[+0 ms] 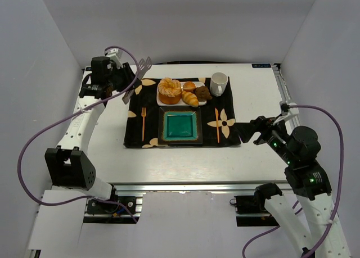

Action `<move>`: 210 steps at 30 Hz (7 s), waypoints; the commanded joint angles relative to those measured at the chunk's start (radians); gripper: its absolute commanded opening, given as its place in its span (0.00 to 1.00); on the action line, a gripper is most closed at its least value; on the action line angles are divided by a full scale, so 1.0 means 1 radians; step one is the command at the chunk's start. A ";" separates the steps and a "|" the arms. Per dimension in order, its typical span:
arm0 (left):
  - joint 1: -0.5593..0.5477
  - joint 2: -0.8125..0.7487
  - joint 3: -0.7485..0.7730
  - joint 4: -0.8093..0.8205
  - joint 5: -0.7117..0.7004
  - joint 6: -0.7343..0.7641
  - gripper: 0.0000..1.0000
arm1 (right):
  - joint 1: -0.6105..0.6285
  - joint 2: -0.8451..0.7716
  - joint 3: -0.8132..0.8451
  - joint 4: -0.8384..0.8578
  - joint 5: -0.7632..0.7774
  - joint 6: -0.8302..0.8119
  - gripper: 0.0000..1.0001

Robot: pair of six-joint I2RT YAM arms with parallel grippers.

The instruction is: Place the bread

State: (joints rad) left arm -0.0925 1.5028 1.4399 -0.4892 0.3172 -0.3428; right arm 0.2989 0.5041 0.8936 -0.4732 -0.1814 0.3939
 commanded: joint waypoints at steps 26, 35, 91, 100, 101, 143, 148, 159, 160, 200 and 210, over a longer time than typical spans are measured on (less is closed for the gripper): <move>-0.131 0.109 -0.082 0.075 -0.076 -0.055 0.57 | 0.005 -0.078 -0.045 -0.039 0.031 0.023 0.89; -0.136 0.125 -0.084 0.069 -0.105 -0.038 0.63 | 0.005 -0.075 -0.059 -0.039 0.034 0.019 0.89; -0.170 0.142 0.039 0.066 -0.116 -0.076 0.03 | 0.005 -0.088 -0.101 -0.033 0.025 0.022 0.89; -0.170 0.139 0.076 0.043 -0.128 -0.075 0.01 | 0.003 -0.087 -0.097 -0.030 0.019 0.023 0.89; -0.170 0.132 0.080 0.040 -0.133 -0.076 0.00 | 0.003 -0.087 -0.096 -0.030 0.019 0.023 0.89; -0.184 -0.398 -0.555 0.135 0.146 -0.148 0.00 | 0.003 -0.161 -0.139 -0.073 0.037 0.019 0.89; -0.196 -0.386 -0.581 0.162 0.149 -0.156 0.00 | 0.005 -0.161 -0.145 -0.074 0.042 0.014 0.89; -0.227 -0.340 -0.639 0.225 0.132 -0.170 0.00 | 0.005 -0.168 -0.168 -0.071 0.036 0.017 0.89; -0.230 -0.339 -0.641 0.233 0.132 -0.173 0.00 | 0.005 -0.168 -0.170 -0.071 0.036 0.017 0.89; -0.242 -0.371 -0.624 0.161 0.059 -0.140 0.58 | 0.005 -0.182 -0.214 -0.056 0.022 0.020 0.89; -0.242 -0.398 -0.556 0.095 0.029 -0.124 0.58 | 0.003 -0.182 -0.228 -0.047 0.013 0.026 0.89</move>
State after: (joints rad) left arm -0.3313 1.1454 0.8352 -0.3752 0.3580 -0.4839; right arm 0.2989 0.3325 0.6708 -0.5728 -0.1593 0.4160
